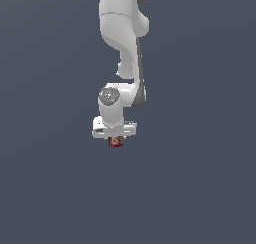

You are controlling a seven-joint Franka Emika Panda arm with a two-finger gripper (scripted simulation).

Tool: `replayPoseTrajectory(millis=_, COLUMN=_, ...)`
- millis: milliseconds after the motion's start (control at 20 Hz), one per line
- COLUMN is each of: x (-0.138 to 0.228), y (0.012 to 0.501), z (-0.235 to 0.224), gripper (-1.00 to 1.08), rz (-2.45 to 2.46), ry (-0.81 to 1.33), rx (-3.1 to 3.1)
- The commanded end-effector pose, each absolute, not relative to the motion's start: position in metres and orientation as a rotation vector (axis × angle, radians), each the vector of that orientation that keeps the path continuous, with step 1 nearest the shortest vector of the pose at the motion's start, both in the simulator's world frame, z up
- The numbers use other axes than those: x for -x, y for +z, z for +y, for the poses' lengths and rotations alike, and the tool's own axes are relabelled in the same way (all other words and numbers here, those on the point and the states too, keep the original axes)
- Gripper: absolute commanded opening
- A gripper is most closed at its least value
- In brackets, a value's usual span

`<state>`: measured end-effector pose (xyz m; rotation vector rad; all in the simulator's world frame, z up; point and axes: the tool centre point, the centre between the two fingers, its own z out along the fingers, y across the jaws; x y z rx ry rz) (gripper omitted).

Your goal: Pick up the object and move it to a goal position.

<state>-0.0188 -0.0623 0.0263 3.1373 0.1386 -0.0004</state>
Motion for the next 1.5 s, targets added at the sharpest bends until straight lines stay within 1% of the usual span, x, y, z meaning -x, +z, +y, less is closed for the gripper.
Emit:
replayPoseTrajectory(millis=0, x=0.02, y=0.035, z=-0.055, gripper=-1.0, rz=0.14, ry=0.001, rx=-3.137)
replayPoseTrajectory(millis=350, x=0.029, y=0.077, z=-0.023, gripper=-1.0, rz=0.141, ry=0.001, rx=-3.137)
replayPoseTrajectory(millis=1100, x=0.055, y=0.21, z=0.08, gripper=-1.0, rz=0.143, ry=0.0, rx=-3.136)
replayPoseTrajectory(millis=1450, x=0.06, y=0.246, z=0.109, gripper=-1.0, rz=0.144, ry=0.0, rx=-3.137)
